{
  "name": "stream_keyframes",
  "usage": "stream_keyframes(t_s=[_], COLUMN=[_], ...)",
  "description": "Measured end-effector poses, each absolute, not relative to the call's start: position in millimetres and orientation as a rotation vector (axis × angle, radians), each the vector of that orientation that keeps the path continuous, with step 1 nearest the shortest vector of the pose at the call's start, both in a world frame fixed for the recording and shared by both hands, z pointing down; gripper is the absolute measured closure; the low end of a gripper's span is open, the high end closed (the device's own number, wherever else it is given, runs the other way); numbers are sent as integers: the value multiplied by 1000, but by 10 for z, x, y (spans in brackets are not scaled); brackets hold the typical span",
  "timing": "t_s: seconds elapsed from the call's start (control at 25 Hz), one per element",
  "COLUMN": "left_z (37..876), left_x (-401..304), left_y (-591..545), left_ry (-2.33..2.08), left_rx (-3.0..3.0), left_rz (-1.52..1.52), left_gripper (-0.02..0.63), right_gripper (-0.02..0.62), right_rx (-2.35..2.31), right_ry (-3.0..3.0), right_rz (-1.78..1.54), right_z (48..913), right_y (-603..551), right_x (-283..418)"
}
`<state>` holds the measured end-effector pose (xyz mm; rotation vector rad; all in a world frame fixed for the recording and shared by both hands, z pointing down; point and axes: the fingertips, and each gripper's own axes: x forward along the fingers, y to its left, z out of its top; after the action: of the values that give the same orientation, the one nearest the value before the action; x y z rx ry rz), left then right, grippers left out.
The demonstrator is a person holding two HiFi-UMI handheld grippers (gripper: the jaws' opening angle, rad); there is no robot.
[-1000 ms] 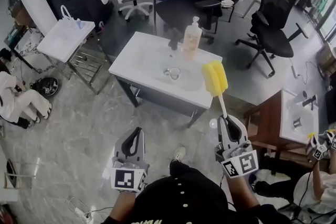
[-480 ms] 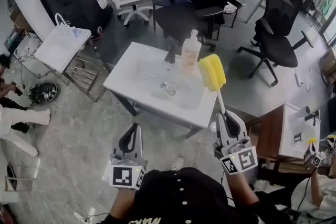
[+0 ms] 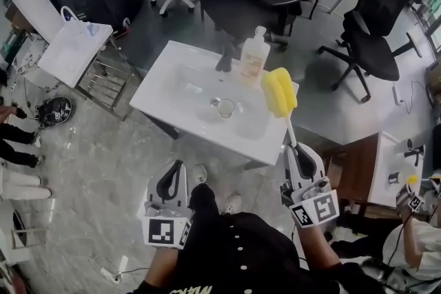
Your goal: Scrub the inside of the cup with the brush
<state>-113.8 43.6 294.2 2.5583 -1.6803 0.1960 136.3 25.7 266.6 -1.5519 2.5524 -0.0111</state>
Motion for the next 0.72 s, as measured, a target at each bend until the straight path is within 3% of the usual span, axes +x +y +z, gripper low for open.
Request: stream_keyframes(t_s=[0.72], left_z=[2725], left_x=[-1283], left_y=[-1336], left_ry=[-1483], left_rx=[2695], left_rz=[80], left_gripper=[568], right_gripper=[551], right_rx=[-1591], right_ry=[2553], right_rz=[95], right_z=[2429], right_y=[-1240], right_x=[786])
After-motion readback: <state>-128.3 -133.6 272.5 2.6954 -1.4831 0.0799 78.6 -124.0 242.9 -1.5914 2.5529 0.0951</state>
